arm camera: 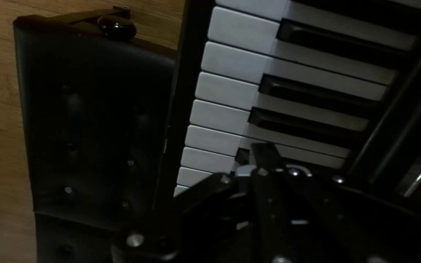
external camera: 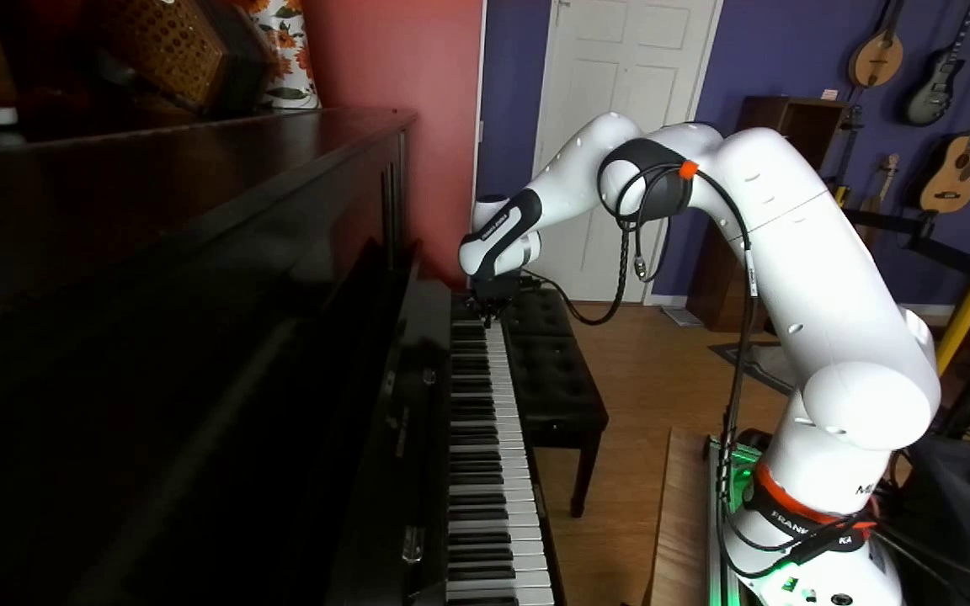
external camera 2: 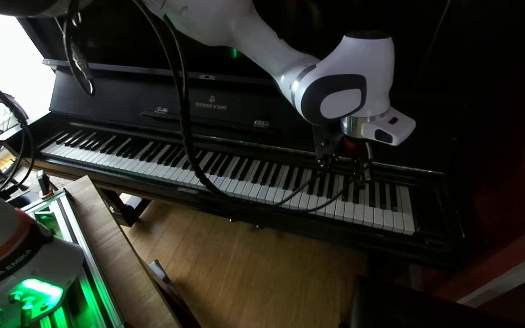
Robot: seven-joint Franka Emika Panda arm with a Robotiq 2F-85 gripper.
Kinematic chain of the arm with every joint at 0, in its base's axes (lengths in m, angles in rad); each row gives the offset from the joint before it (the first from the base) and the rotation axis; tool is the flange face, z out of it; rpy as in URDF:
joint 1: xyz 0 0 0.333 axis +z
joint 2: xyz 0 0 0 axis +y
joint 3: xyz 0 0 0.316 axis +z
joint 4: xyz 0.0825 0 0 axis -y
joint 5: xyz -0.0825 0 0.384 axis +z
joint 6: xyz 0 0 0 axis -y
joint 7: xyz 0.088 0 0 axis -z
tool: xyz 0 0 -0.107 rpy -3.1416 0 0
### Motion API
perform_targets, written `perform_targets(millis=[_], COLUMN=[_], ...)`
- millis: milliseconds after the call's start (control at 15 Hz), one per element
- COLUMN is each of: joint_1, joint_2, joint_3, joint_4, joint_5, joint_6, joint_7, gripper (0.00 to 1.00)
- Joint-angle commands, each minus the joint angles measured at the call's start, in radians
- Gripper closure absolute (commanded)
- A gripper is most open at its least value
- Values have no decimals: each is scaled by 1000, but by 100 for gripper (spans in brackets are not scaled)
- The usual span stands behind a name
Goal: Press the rightmost f sharp note on the piano
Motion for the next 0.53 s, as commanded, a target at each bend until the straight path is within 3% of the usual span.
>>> perform_targets(millis=[0, 467], joint_1=[8, -7], joint_2=[34, 92], joint_3=[-14, -5], joint_4=[23, 65], joint_5=[6, 16], joint_6=[10, 63], joint_7=[4, -11], gripper=[100, 100])
